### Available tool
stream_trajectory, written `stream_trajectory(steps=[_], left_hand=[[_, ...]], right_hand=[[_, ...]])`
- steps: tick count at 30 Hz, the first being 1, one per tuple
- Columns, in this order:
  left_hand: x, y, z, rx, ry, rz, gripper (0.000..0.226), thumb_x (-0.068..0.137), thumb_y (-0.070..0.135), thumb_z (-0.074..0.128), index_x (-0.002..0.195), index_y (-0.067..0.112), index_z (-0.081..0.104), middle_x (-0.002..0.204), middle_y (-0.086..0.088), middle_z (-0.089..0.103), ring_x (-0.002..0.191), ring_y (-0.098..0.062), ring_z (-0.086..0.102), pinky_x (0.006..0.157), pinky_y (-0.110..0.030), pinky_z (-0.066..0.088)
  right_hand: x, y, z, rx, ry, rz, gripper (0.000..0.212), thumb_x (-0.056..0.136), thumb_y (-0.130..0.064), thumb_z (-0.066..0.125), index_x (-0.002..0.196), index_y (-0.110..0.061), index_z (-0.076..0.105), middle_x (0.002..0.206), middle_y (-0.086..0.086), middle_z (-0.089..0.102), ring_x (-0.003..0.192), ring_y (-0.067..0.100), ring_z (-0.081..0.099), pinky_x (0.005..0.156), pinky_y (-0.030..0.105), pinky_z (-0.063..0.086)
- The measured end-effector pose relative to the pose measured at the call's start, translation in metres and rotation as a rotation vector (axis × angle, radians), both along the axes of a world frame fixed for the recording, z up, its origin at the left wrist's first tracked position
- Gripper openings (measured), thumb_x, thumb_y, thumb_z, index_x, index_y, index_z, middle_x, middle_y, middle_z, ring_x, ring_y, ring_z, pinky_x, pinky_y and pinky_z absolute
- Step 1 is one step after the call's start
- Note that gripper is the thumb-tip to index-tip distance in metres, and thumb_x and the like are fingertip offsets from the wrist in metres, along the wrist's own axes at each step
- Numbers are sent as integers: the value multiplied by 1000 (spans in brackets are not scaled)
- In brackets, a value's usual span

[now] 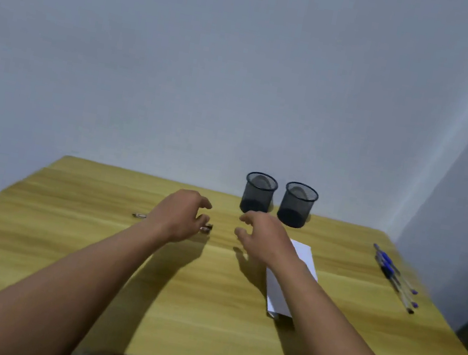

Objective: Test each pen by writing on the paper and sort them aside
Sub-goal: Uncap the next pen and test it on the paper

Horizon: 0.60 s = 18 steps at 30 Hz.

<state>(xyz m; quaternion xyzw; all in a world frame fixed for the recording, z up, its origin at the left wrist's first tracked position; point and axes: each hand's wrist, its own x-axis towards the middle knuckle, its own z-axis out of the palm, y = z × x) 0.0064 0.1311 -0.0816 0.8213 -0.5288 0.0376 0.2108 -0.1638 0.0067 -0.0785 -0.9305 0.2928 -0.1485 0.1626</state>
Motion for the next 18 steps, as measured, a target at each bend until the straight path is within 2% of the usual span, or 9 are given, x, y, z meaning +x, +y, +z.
stream_trajectory(steps=[3,7,11,14,18], left_hand=[[27,32,-12,-1,26,105,32,90,29,63,120,19,68,118,-4,68,112,-24,60,91,-35,49],[50,61,-29,-15,38,217,27,88,26,59,112,19,70,109,-4,67,100,-26,62,81,-38,53],[62,76,-44,-20,49,281,22,89,24,54,104,22,70,103,-3,70,96,-29,64,72,-37,53],[68,79,-50,18,53,283,20,92,23,53,101,22,71,98,-6,71,94,-33,64,68,-37,51],[74,82,-55,-16,20,274,24,91,18,56,107,19,74,101,-6,68,98,-32,61,76,-40,52]], right_hand=[[33,26,-14,42,5,37,37,98,-32,58,133,-21,63,131,2,64,119,25,61,96,39,52],[64,47,-32,6,25,92,19,96,-22,53,105,-19,70,99,1,66,88,25,62,74,39,54],[84,49,-48,-139,73,134,21,96,-13,46,90,-16,66,94,6,65,90,29,57,68,39,47],[92,51,-57,-206,78,172,24,97,-8,45,94,-13,69,96,8,65,94,30,55,70,41,48],[97,50,-62,-236,42,189,26,101,-13,46,112,-14,70,105,7,64,100,29,54,80,43,48]])
